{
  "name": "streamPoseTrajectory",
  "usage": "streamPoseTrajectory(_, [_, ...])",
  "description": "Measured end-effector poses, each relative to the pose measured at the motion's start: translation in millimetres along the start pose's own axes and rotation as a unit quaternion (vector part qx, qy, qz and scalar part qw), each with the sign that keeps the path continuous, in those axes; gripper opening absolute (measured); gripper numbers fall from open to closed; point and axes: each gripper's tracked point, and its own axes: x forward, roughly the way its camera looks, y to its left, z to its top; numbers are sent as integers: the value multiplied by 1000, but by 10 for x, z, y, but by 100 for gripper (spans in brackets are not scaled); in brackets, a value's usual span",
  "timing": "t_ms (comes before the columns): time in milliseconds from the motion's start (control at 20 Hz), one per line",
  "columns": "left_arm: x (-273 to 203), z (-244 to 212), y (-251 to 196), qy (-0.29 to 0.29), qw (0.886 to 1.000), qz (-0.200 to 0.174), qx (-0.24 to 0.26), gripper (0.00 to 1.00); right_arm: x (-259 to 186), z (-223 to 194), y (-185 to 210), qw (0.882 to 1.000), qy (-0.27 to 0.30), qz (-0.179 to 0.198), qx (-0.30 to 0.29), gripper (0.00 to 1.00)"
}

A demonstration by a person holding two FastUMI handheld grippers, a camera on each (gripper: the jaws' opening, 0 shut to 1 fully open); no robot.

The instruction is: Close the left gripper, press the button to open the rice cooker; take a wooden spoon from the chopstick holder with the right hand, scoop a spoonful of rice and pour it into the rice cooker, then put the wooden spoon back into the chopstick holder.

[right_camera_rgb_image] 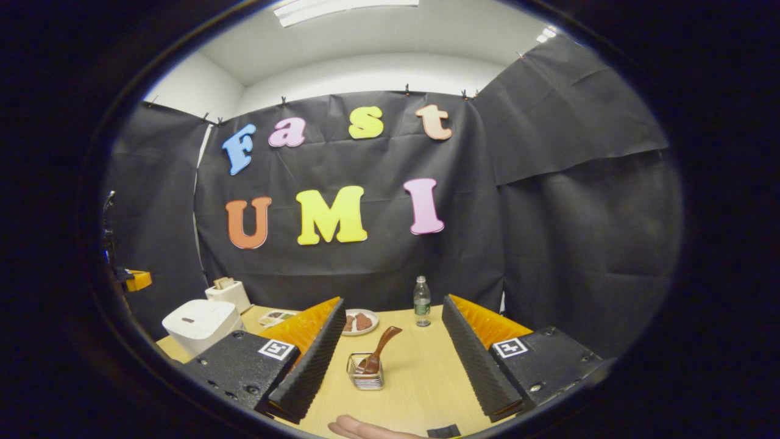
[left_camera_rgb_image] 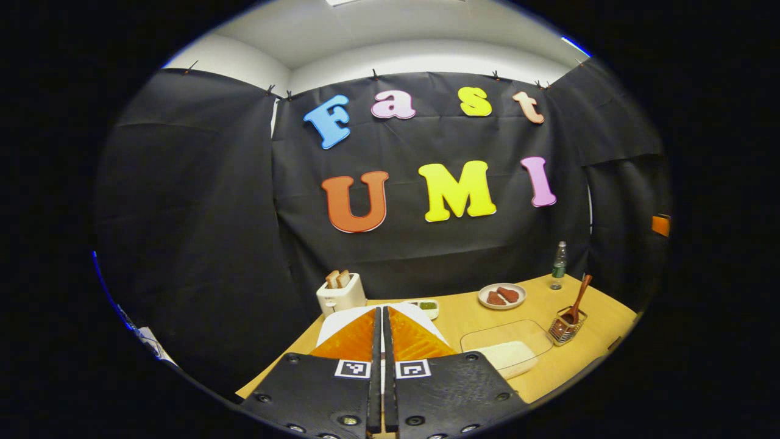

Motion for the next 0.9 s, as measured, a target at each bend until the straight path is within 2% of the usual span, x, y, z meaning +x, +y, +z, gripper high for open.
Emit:
streamPoseTrajectory(100, [98,-165,-28,32,999,-3,-28,1,57,-65,-17,1000,2,-2,-2,100])
streamPoseTrajectory(350, [425,-628,56,110,993,4,-52,0,264,-365,-22,999,29,-11,-15,100])
streamPoseTrajectory(500, [600,-764,50,126,991,3,-54,0,326,-479,-47,999,42,-10,-32,100])
streamPoseTrajectory(900, [828,-1211,-3,176,983,8,-46,0,467,-753,-208,998,63,-17,-25,100])
